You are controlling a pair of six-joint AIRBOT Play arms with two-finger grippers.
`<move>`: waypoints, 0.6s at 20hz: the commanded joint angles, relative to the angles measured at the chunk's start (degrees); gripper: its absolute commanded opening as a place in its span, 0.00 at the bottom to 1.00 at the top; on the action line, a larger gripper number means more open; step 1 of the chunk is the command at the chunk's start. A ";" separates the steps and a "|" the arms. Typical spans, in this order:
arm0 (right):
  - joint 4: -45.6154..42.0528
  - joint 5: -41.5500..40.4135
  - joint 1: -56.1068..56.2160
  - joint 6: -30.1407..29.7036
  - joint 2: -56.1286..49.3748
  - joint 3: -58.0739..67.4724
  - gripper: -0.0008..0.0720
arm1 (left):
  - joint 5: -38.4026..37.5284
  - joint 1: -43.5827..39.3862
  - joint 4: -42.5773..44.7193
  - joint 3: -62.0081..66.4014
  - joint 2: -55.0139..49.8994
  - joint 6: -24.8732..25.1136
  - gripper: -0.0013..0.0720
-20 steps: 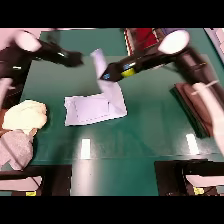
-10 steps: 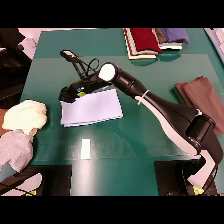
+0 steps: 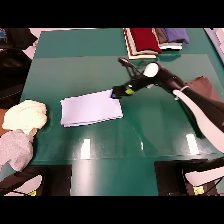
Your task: Fold the shirts.
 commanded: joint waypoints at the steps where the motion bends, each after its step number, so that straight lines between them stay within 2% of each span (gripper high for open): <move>1: 5.42 -0.35 -6.64 0.35 0.42 -8.92 0.87 | 0.96 -1.38 0.09 0.00 0.04 0.17 0.05; 5: 13.62 -2.95 -3.52 -3.21 -5.51 -7.87 0.86 | 1.29 -1.38 0.04 0.00 -0.07 0.15 0.05; 8: 15.02 -2.97 1.03 -3.21 -11.37 -1.57 0.86 | 1.14 -1.38 0.02 0.00 -0.07 0.13 0.05; 9: 14.97 -2.93 2.60 -3.21 -13.44 1.25 0.76 | 0.90 -1.38 0.00 0.00 -0.07 0.13 0.05; 10: 14.95 -3.15 4.00 -3.21 -15.28 3.82 0.56 | 0.68 -1.38 -0.28 0.00 -0.07 0.13 0.05; 11: 14.80 -3.32 5.05 -3.26 -16.72 6.01 0.34 | 0.50 -1.38 -1.16 0.00 -0.07 0.13 0.05; 12: 14.47 -3.13 5.86 -3.96 -17.81 8.11 0.05 | 0.37 -1.40 -1.86 0.00 -0.07 0.13 0.05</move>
